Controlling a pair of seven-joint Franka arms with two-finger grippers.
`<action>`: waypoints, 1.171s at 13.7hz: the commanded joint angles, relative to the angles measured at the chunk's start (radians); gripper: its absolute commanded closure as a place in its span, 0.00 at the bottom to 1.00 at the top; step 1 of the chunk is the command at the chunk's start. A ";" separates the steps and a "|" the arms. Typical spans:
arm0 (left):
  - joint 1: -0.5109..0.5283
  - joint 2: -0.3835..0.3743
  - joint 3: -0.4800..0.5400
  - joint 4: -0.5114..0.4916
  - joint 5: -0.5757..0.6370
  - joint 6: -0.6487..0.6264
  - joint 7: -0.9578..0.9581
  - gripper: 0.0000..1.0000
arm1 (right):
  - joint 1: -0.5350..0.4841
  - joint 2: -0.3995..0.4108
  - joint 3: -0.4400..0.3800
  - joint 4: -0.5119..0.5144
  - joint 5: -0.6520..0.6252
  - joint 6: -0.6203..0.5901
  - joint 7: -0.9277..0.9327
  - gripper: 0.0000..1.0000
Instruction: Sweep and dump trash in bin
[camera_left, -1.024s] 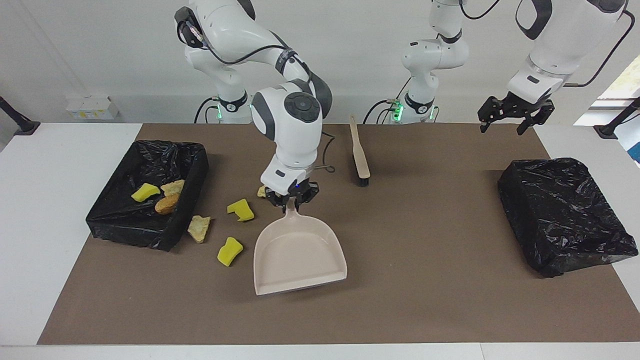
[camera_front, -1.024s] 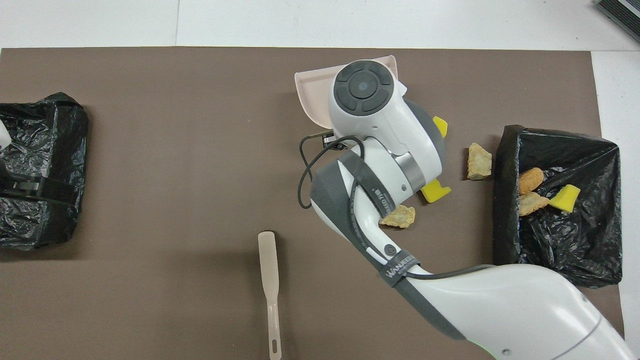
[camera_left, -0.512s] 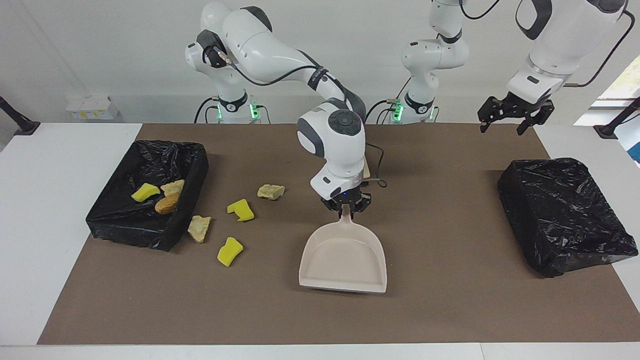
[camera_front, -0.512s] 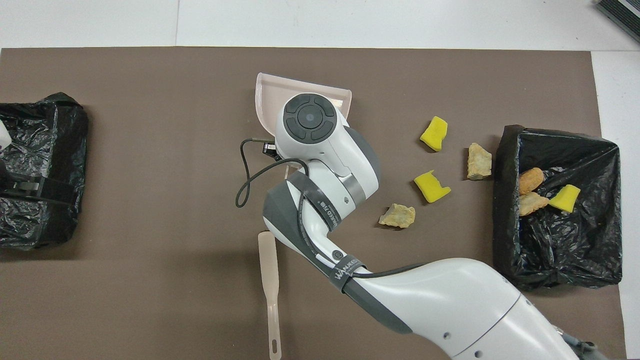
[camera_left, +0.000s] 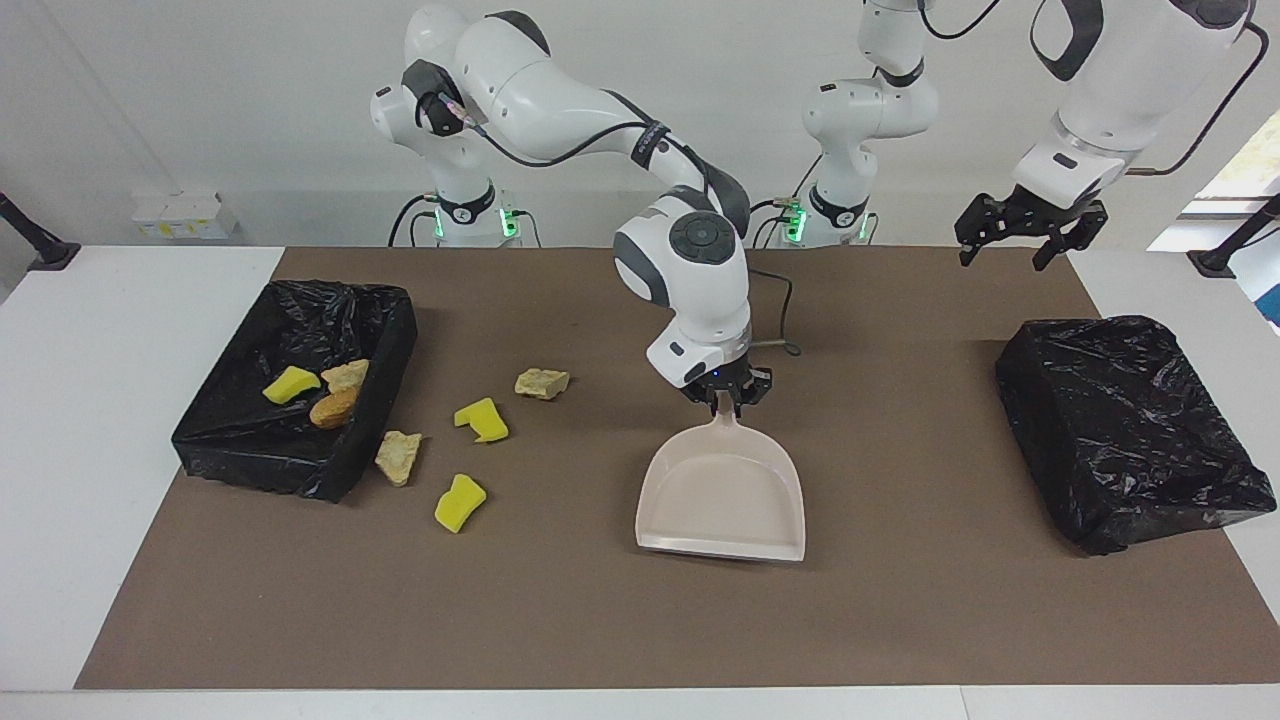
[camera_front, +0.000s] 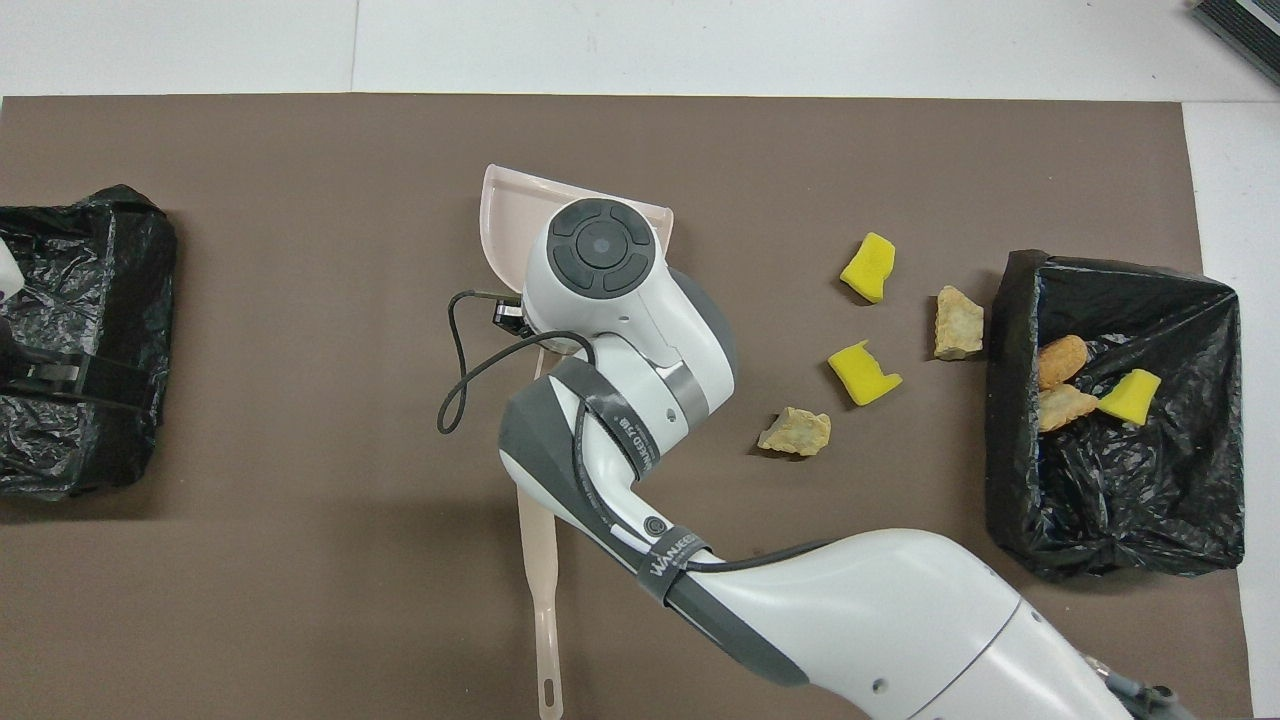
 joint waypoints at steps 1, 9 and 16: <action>0.015 -0.027 -0.009 -0.035 0.006 0.025 0.001 0.00 | -0.004 -0.010 0.005 -0.013 0.023 0.016 0.008 0.93; 0.015 -0.027 -0.009 -0.035 0.005 0.026 0.001 0.00 | -0.011 -0.039 0.003 -0.065 0.020 0.007 -0.096 0.44; 0.001 0.017 -0.009 -0.014 -0.005 0.080 0.004 0.00 | -0.031 -0.206 0.017 -0.074 0.052 -0.181 -0.115 0.00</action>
